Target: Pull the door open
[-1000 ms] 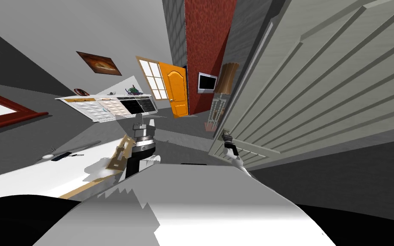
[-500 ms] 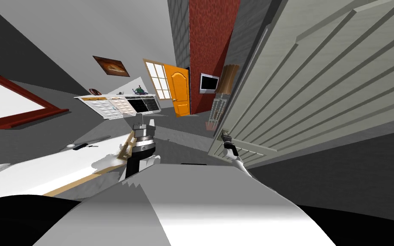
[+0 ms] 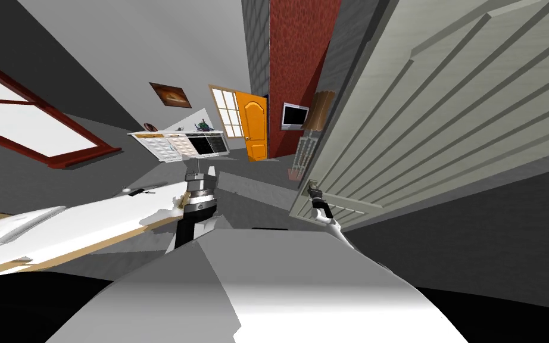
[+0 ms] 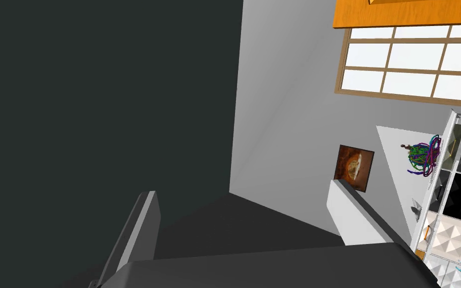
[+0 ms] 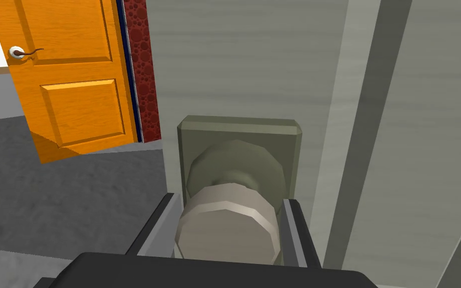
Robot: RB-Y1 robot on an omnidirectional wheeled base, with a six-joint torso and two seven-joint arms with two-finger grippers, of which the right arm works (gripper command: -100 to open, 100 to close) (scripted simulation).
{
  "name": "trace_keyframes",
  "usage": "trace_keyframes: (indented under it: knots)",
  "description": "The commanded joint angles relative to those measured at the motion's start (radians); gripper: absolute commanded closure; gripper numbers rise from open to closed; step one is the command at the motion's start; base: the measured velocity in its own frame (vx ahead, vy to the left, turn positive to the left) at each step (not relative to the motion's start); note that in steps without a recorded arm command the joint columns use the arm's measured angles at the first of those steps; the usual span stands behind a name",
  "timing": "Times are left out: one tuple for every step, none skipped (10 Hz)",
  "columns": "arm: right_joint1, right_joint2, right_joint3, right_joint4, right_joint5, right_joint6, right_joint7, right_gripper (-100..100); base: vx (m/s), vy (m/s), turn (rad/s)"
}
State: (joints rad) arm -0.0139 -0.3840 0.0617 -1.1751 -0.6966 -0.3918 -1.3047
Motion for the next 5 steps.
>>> trace_keyframes:
  knots:
    - [0.009,-0.012,0.019,-0.012,0.002,-0.001,-0.016,100,-0.206,-0.058,0.103]
    - [0.014,-0.019,0.029,-0.018,0.003,-0.002,-0.025,100,-0.199,-0.062,0.089]
    - [0.018,-0.026,0.038,-0.023,0.004,-0.004,-0.032,100,-0.193,-0.076,0.088]
    - [0.022,-0.032,0.047,-0.028,0.005,-0.005,-0.040,100,-0.210,-0.068,0.086]
    - [0.019,-0.027,0.040,-0.028,0.004,-0.002,-0.033,100,-0.095,-0.022,0.035]
